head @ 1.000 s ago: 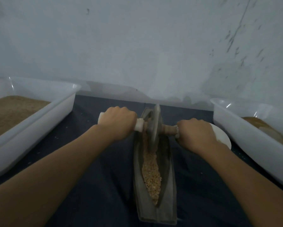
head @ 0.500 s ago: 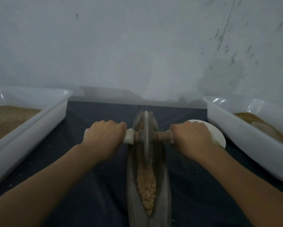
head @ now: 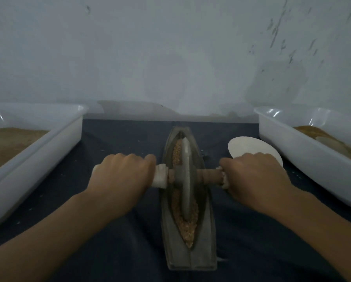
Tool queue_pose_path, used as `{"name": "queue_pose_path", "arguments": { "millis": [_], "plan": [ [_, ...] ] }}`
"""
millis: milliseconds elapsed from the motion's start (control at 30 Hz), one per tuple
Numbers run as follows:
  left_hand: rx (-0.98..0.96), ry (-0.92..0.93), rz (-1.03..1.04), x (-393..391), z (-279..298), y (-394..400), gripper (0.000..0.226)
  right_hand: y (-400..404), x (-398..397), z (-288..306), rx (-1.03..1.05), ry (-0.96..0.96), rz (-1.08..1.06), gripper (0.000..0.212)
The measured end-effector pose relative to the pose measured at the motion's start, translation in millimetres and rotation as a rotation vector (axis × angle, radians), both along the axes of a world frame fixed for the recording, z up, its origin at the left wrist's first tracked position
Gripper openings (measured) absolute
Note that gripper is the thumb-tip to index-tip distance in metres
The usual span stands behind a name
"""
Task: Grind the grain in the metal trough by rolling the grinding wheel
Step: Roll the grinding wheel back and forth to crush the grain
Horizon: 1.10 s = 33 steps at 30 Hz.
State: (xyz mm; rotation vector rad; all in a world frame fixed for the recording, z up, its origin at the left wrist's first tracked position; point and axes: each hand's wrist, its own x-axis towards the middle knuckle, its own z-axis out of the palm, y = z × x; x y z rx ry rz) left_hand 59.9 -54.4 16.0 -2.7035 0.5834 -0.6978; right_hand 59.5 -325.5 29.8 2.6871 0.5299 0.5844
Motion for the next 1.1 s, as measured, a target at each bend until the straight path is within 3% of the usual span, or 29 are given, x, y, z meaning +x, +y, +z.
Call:
{"name": "queue_pose_path", "arguments": {
  "millis": [100, 300, 533, 633, 933, 1100],
  "plan": [
    [-0.06, 0.021, 0.067, 20.9, -1.4, -4.2, 0.034, 7.3, 24.0, 1.2, 0.016, -0.006, -0.045, 0.038],
    [-0.086, 0.029, 0.132, 64.7, 7.7, -15.8, 0.025, 15.2, 71.6, 0.5, 0.093, -0.053, -0.092, 0.015],
    [-0.035, 0.078, 0.06, 19.6, 7.6, -7.0, 0.03, 2.8, 18.5, -0.4, 0.084, 0.059, 0.002, 0.03],
    [0.0, 0.045, 0.037, 2.4, 3.4, -0.6, 0.038, -2.5, -0.9, -3.3, 0.025, -0.008, 0.034, 0.036],
    [-0.127, 0.073, 0.127, 65.1, 4.9, -11.6, 0.026, 18.7, 65.9, 10.8, 0.053, -0.005, -0.077, 0.021],
    [-0.105, 0.108, 0.101, 51.5, 6.8, -10.1, 0.027, 15.9, 54.8, 9.1, 0.057, 0.043, -0.066, 0.023]
  ]
}}
